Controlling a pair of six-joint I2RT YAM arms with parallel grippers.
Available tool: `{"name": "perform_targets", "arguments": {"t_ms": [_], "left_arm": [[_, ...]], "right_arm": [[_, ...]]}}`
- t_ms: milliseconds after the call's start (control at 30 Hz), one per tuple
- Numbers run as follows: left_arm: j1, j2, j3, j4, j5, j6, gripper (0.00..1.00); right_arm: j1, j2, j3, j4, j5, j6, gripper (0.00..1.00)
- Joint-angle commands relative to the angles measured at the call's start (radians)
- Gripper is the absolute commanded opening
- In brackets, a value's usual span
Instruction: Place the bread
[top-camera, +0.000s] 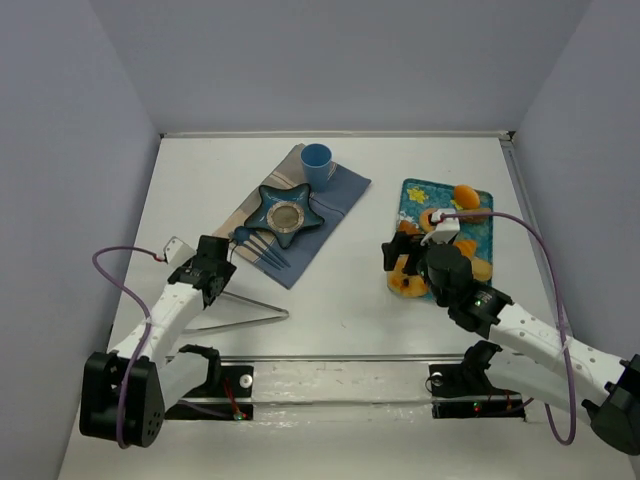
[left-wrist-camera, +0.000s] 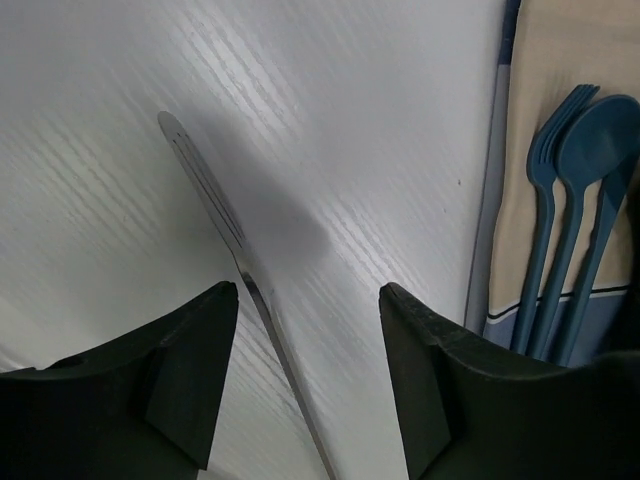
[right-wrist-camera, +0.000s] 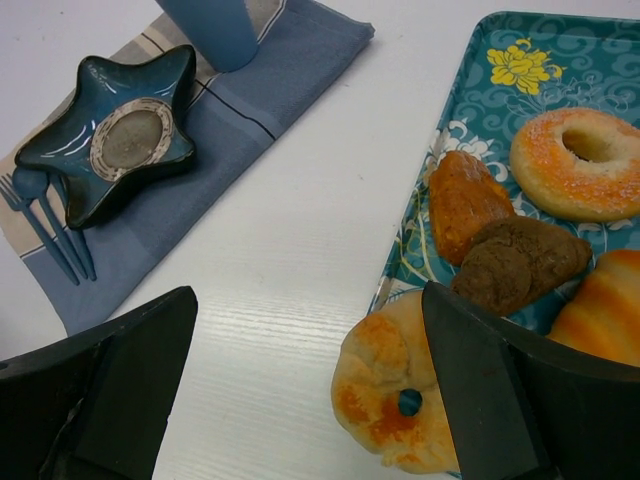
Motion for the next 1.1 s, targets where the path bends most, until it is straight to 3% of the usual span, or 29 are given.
{"name": "perform_targets", "arguments": {"t_ms": [0, 300, 400, 433, 600, 700, 767, 900, 1067], "left_arm": [[0.006, 0.06, -0.026, 0.089, 0.085, 0.057, 0.67], [0.006, 0.247, 0.004, 0.108, 0.129, 0.103, 0.38], [0.006, 0.258, 0.02, 0.1, 0.12, 0.106, 0.18], [0.006, 0.252, 0.023, 0.1, 0.122, 0.108, 0.06], [0.001, 0.149, 0.055, 0.059, 0.123, 0.123, 0.06], [-0.026, 0.06, 0.092, 0.016, 0.094, 0.12, 0.06], [-0.063, -0.036, 0.122, 0.012, 0.093, 0.144, 0.06], [-0.144, -0.228, 0.107, 0.257, 0.262, 0.271, 0.06], [-0.261, -0.334, 0.049, 0.584, 0.462, 0.351, 0.06]], "right_arm": [[0.002, -0.015, 0.041, 0.05, 0.062, 0.009, 1.0], [0.002, -0.064, 0.014, 0.05, 0.153, 0.033, 1.0], [0.002, -0.084, 0.002, 0.045, 0.179, 0.043, 1.0], [0.002, -0.093, 0.0, 0.047, 0.182, 0.041, 1.0], [0.002, -0.104, 0.008, 0.05, 0.109, 0.004, 1.0], [0.002, -0.105, 0.011, 0.07, -0.006, -0.049, 1.0], [0.002, -0.099, 0.0, 0.125, -0.163, -0.118, 1.0], [0.002, -0.046, 0.012, 0.189, -0.408, -0.161, 1.0], [0.002, 0.072, 0.044, 0.24, -0.634, -0.146, 1.0]]}}
